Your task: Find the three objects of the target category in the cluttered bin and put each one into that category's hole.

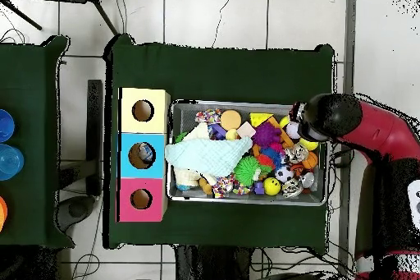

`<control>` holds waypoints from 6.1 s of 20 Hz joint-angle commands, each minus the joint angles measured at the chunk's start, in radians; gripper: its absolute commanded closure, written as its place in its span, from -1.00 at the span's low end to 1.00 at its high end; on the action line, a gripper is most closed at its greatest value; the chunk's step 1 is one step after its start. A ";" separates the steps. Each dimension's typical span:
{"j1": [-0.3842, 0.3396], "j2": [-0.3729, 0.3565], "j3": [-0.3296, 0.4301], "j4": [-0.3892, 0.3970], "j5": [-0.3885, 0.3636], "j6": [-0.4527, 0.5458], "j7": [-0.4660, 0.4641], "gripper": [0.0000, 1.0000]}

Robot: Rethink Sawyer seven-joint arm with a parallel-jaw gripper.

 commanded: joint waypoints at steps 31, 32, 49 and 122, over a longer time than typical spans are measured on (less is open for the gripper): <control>0.119 -0.098 -0.055 0.260 0.104 0.052 0.172 1.00; 0.125 -0.102 -0.059 0.260 0.108 0.057 0.175 1.00; 0.240 -0.176 -0.146 0.269 0.194 0.126 0.213 1.00; 0.558 -0.159 -0.318 0.313 0.430 0.085 0.386 1.00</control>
